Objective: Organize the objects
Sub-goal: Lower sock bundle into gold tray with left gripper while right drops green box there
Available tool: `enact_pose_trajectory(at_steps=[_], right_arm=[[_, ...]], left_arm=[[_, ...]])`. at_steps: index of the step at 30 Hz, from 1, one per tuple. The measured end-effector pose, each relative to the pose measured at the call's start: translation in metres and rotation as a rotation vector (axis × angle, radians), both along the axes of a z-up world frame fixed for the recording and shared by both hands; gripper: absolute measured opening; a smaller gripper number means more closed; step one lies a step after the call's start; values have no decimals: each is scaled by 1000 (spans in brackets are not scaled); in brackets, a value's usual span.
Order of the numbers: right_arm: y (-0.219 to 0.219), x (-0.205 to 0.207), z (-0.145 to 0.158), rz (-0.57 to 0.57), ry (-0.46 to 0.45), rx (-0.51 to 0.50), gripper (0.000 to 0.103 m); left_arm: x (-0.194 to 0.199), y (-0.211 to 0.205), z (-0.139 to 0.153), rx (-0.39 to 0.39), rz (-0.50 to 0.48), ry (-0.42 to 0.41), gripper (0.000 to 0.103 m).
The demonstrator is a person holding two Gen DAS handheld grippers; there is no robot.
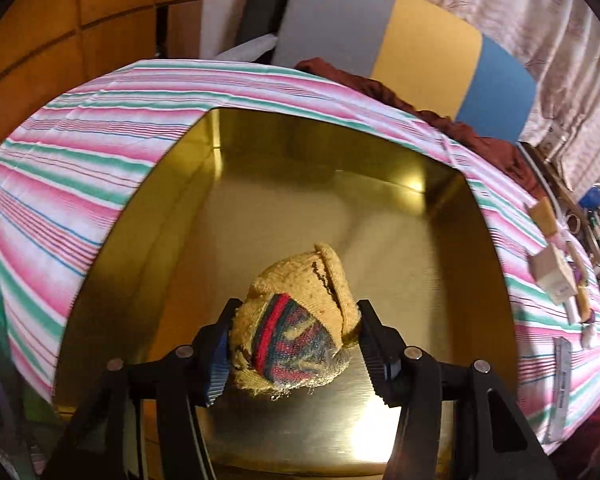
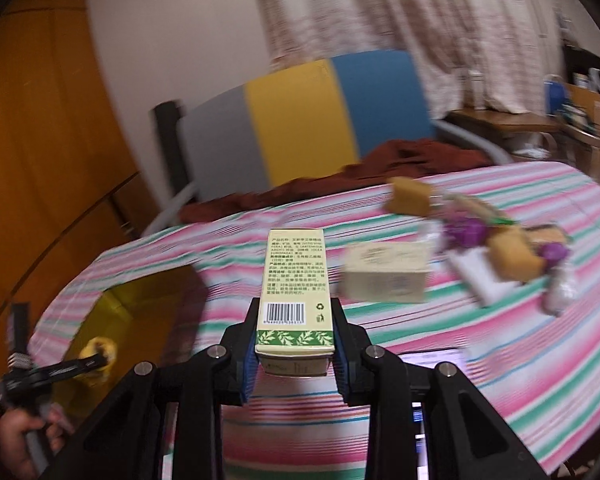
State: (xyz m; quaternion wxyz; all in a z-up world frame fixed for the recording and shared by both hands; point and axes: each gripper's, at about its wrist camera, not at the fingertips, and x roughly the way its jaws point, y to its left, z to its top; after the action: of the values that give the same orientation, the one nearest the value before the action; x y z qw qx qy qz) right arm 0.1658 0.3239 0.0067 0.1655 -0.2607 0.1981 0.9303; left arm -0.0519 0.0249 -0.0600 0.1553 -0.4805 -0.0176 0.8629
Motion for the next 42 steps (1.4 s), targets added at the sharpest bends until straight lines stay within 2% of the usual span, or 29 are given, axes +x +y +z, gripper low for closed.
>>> enact_pose_trajectory(at_steps=[4, 7, 9, 13, 14, 18, 26, 37, 42], right_arm=[[-35, -18, -1, 126, 8, 15, 30], [-58, -33, -3, 220, 0, 7, 30], [-69, -40, -5, 261, -13, -7, 30], [-93, -58, -14, 344, -54, -12, 30], [-101, -64, -17, 369, -70, -11, 30], [-123, -81, -28, 433, -119, -31, 30], [-171, -120, -54, 526, -210, 3, 30], [-178, -140, -83, 530, -320, -78, 30], [-183, -136, -79, 556, -316, -63, 38]], left_arm=[[-1, -9, -3, -10, 25, -2, 62], [1, -16, -2, -6, 59, 1, 76], [4, -22, 5, 3, 83, 30, 80], [15, -34, 25, -22, 153, 136, 99], [17, -39, 30, -17, 175, 162, 101], [19, -56, 46, 6, 242, 205, 103], [26, -69, 50, 9, 303, 166, 103], [30, -81, 44, 45, 344, 118, 103], [31, -78, 43, 49, 338, 109, 103]])
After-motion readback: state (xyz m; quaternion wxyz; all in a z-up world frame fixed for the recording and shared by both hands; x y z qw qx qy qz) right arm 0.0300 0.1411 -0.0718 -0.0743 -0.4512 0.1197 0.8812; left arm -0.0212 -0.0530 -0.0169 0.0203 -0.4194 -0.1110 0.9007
